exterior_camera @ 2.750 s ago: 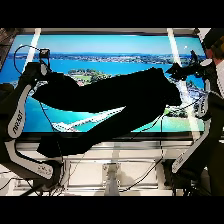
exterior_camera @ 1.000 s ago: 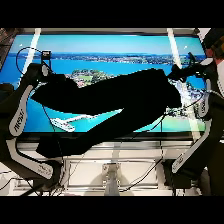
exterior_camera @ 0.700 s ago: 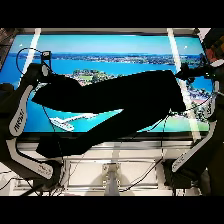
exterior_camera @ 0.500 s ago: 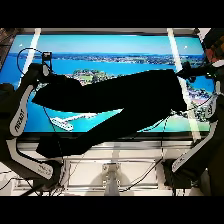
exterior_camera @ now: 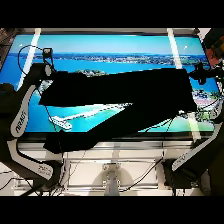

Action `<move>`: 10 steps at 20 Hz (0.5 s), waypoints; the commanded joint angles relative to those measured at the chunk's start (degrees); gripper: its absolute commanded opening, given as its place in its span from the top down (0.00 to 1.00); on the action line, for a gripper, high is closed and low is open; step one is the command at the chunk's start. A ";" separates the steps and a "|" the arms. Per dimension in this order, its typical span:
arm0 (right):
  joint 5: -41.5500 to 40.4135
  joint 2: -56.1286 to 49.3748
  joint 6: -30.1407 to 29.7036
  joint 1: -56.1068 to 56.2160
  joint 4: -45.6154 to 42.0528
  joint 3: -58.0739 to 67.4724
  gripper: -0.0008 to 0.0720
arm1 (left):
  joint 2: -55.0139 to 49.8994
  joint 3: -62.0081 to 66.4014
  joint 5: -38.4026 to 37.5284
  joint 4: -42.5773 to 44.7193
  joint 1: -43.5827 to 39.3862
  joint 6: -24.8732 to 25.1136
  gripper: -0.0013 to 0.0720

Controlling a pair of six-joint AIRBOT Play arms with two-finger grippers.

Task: Fold the clothes and pants, and hang the long-sleeved shirts on hangers.

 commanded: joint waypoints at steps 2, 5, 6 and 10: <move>-3.54 0.02 5.64 -0.35 -2.93 0.04 0.97 | 0.04 0.04 7.10 0.33 -0.04 -4.07 0.97; -3.87 0.02 6.27 -0.37 -3.91 0.04 0.97 | -0.04 0.02 12.17 0.33 -0.48 -4.07 0.97; -4.17 0.02 6.25 -0.42 -4.11 0.04 0.96 | -0.07 0.02 13.68 0.33 -0.48 -4.07 0.96; -5.81 0.28 6.19 -0.42 -3.65 0.17 0.50 | -0.11 0.02 14.88 0.55 0.11 -3.61 0.50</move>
